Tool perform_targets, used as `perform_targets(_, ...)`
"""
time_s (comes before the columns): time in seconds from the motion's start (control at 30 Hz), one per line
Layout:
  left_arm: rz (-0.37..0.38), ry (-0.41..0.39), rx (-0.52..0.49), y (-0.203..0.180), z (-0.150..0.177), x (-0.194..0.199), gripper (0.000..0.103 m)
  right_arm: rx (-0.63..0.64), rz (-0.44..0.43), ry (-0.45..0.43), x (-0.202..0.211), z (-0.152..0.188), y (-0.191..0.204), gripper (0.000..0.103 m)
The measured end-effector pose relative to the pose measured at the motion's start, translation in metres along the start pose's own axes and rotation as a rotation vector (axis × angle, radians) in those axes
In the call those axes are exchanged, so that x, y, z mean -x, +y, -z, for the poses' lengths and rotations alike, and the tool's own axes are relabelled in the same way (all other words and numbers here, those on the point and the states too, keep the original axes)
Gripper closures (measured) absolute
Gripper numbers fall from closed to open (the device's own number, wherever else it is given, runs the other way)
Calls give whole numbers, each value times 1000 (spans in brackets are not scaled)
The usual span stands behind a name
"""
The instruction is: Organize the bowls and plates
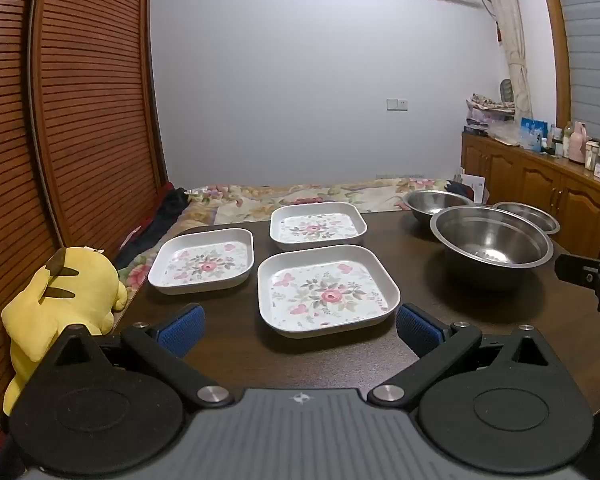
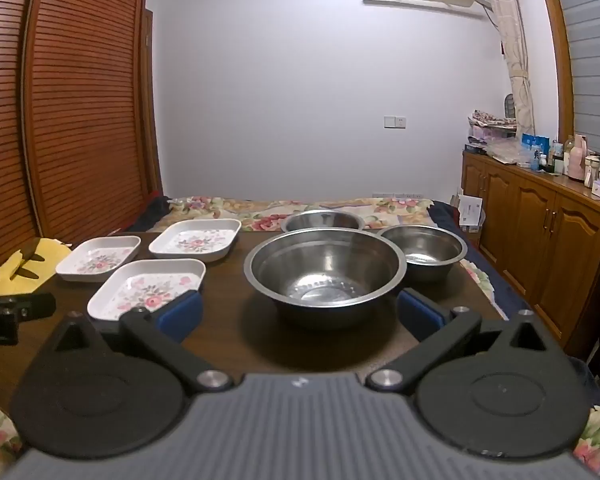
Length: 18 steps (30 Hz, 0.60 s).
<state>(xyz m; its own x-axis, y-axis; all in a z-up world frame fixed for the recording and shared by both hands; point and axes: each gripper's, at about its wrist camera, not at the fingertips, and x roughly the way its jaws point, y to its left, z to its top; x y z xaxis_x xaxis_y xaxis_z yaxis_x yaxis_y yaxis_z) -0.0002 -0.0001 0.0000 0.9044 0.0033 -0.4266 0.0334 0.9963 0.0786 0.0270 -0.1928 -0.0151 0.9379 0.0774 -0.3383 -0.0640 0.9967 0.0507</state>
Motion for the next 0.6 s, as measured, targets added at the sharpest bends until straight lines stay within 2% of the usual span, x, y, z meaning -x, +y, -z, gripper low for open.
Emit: perform_targets(0.6,-3,-8,-5,-1,-1,0,0,1,4,2,2,2,-2,0)
